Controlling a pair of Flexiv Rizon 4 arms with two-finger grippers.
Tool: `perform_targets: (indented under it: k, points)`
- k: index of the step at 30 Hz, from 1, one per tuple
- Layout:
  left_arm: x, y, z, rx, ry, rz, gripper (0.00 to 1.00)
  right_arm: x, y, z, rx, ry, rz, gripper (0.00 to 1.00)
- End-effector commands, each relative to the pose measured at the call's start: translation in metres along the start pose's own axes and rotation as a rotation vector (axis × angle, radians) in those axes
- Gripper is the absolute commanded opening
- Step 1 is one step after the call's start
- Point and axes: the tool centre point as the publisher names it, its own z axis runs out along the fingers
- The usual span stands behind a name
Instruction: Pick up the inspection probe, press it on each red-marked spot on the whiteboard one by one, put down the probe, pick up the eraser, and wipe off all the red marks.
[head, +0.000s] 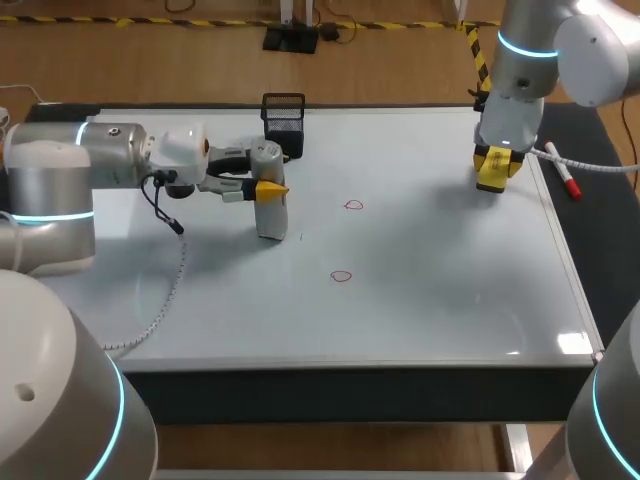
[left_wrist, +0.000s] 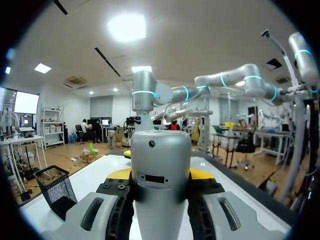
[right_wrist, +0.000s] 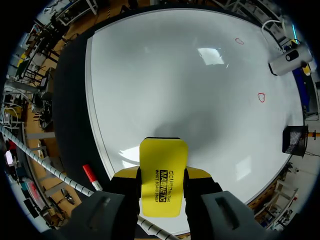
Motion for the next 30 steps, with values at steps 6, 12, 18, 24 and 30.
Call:
perform_targets:
  k: [6,12,18,24,30]
  points:
    - [-0.0006,0.0012,-0.0013,-0.011,0.006,-0.005,0.00,0.0007,0.0000,-0.0008,0.002,0.002,-0.002,0.00]
    - [-0.0001,0.0024,-0.0019,-0.014,0.004,-0.006,0.00,0.0007,0.0000,-0.0008,0.002,0.002,-0.002,0.00]
    - [0.0004,0.0027,-0.0027,-0.022,0.001,-0.003,0.00,0.0007,0.0000,-0.0008,0.002,0.002,-0.002,0.00]
    - [0.0010,0.0026,-0.0035,-0.027,0.000,-0.002,0.00,0.0007,0.0000,-0.0008,0.002,0.002,-0.002,0.00]
    - [0.0015,0.0027,-0.0034,-0.031,0.002,-0.002,0.00,0.0007,0.0000,-0.0008,0.002,0.002,-0.002,0.00]
